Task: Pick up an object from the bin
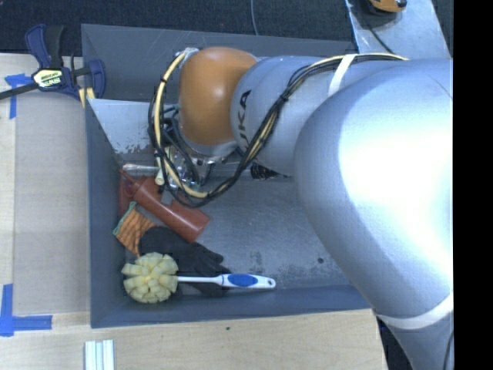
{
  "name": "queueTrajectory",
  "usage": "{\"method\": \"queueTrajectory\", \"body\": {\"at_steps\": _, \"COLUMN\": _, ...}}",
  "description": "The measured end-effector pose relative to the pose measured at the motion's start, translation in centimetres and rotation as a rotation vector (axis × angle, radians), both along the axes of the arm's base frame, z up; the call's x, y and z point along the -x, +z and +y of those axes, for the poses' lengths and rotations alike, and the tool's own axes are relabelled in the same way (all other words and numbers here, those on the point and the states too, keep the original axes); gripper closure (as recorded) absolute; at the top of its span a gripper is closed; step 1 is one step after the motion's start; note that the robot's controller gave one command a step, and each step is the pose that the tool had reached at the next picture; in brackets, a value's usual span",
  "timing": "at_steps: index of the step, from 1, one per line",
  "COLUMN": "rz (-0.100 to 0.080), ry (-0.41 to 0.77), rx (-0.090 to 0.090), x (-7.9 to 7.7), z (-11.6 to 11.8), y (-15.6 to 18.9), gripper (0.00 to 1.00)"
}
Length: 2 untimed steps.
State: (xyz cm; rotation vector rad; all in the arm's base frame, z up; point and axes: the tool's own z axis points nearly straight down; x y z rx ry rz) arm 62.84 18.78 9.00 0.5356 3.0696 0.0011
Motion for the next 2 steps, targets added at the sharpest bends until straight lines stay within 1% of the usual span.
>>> {"method": "queueTrajectory", "body": {"at_steps": 1, "rz": 0.015, "ry": 0.030, "rx": 0.001, "x": 0.4, "z": -0.8, "y": 7.9, "gripper": 1.00}}
{"method": "queueTrajectory", "body": {"at_steps": 2, "rz": 0.008, "ry": 0.093, "rx": 0.003, "x": 1.0, "z": 0.0, "y": 10.9, "gripper": 1.00}}
